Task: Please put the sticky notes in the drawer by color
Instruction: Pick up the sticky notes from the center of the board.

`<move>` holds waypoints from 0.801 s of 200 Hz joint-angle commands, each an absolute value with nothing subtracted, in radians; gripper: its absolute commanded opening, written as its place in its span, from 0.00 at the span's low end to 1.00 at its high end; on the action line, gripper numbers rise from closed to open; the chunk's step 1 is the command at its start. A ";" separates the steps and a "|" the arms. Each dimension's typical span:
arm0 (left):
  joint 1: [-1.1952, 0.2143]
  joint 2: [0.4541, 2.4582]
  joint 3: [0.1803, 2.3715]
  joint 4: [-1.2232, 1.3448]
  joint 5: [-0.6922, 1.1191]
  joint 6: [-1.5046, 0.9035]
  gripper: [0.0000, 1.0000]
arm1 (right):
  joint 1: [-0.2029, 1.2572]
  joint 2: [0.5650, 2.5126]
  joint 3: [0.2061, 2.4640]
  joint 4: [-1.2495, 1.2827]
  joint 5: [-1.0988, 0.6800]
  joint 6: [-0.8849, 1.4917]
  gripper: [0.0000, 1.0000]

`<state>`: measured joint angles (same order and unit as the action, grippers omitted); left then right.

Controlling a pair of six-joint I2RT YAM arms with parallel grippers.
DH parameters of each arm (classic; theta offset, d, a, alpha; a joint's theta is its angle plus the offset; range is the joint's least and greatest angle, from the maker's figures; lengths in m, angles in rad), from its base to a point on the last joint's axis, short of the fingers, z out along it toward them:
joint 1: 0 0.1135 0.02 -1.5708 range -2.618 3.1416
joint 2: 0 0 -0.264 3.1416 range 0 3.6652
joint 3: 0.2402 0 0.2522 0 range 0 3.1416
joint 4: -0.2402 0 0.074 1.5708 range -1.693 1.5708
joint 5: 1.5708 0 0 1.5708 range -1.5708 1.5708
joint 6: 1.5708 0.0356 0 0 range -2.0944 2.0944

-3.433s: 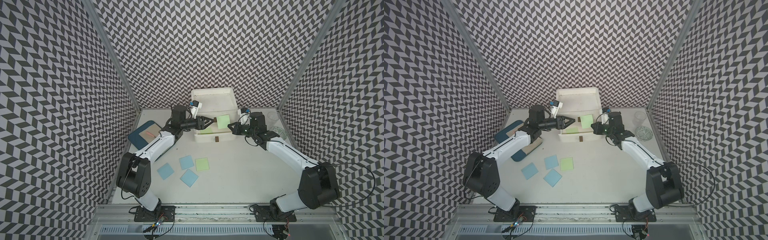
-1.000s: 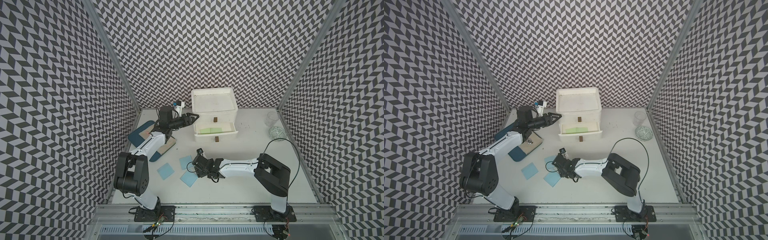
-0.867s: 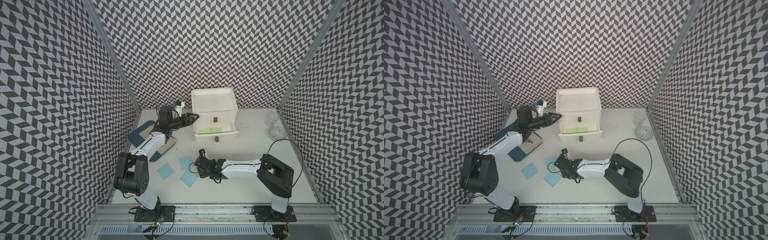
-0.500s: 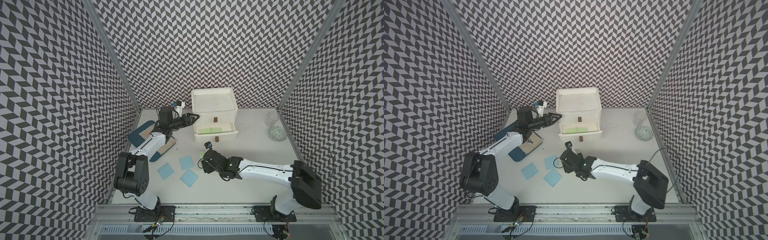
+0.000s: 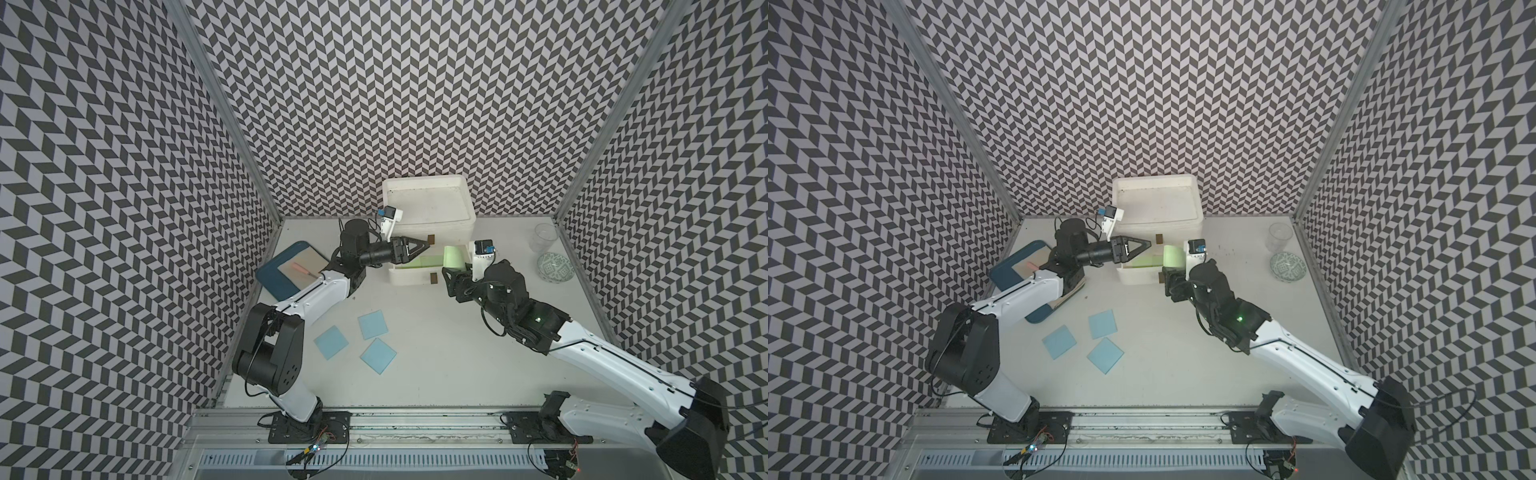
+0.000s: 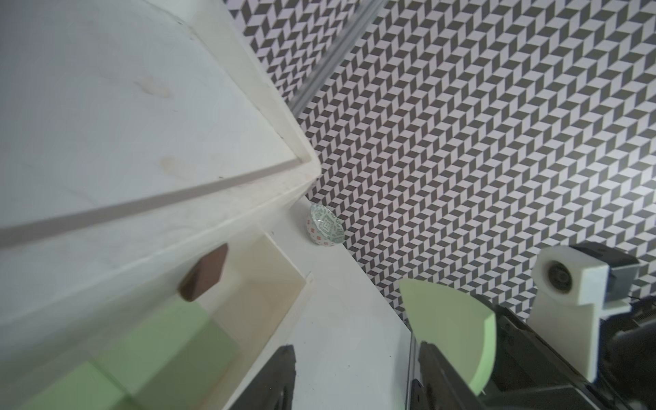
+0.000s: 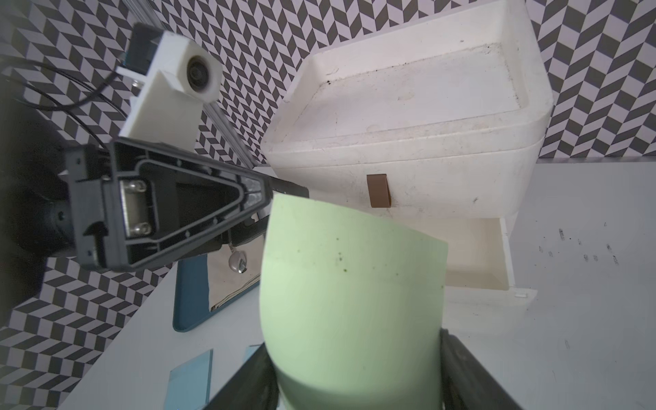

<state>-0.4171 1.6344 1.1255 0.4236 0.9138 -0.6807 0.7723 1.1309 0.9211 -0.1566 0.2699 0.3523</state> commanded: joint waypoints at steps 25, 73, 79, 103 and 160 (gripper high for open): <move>-0.498 1.637 1.175 0.473 1.019 -0.660 0.59 | 0.752 1.119 0.922 -0.118 0.242 0.309 0.70; -0.498 1.644 1.172 0.492 1.024 -0.680 0.59 | 0.740 1.135 0.930 -0.126 0.229 0.306 0.71; -0.499 1.644 1.171 0.490 1.022 -0.680 0.58 | 0.741 1.134 0.930 -0.123 0.220 0.308 0.71; -0.501 1.646 1.170 0.489 1.019 -0.683 0.54 | 0.742 1.131 0.922 -0.094 0.169 0.308 0.71; -0.499 1.645 1.168 0.473 1.007 -0.681 0.19 | 0.741 1.140 0.916 -0.089 0.156 0.300 0.72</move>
